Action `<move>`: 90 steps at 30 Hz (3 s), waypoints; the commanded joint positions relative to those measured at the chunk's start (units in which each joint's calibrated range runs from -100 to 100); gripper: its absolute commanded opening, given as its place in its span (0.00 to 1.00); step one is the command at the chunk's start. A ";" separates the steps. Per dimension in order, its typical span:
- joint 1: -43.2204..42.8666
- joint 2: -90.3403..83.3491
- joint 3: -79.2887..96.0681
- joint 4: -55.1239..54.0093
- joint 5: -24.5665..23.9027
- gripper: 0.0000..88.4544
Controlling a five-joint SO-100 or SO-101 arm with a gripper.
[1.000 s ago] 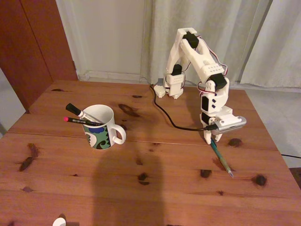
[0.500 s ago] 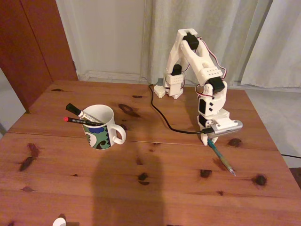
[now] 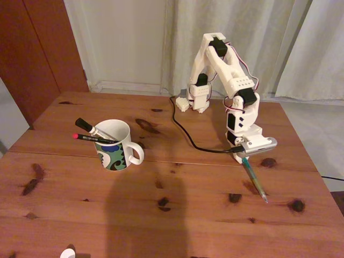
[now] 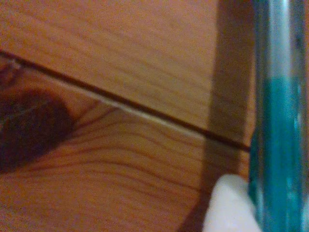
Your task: Clean up the desk and place the pens and markers into the cup
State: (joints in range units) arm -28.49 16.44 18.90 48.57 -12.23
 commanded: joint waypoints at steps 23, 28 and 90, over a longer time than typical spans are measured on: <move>4.49 -7.71 -0.59 -0.78 0.08 0.01; 6.50 -10.36 -1.31 -0.78 0.29 0.01; 11.40 -1.67 -5.19 -11.19 0.45 0.18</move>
State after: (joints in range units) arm -17.27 15.76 17.20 36.87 -12.23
